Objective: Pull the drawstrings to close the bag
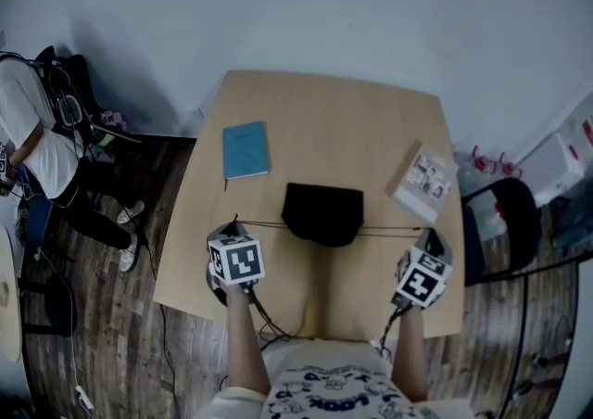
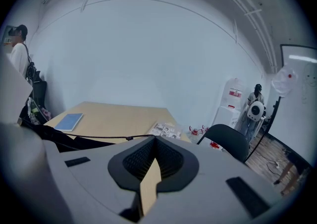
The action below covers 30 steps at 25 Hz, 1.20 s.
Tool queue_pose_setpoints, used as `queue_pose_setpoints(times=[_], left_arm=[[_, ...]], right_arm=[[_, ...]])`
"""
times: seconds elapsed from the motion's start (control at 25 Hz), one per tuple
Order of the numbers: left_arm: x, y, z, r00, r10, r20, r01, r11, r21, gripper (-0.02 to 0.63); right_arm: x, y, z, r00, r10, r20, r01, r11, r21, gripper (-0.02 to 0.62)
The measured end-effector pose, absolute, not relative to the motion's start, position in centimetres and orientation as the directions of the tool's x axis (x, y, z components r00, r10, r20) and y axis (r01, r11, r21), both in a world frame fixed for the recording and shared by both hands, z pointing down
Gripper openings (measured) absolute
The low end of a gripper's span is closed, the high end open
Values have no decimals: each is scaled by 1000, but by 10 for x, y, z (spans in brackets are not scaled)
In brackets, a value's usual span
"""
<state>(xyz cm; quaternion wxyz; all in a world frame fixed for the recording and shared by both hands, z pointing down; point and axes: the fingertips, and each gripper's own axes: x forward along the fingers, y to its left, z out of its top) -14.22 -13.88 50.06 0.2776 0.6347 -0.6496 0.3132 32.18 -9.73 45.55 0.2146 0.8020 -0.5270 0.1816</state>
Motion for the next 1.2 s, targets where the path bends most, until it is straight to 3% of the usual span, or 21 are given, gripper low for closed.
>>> queue_pose_setpoints(times=[1.2], left_arm=[[-152,-152,492,-126,-667,735,-991,113,-68,9]], right_arm=[[355,-92,452,473,-729,495,-873,-465,149,2]])
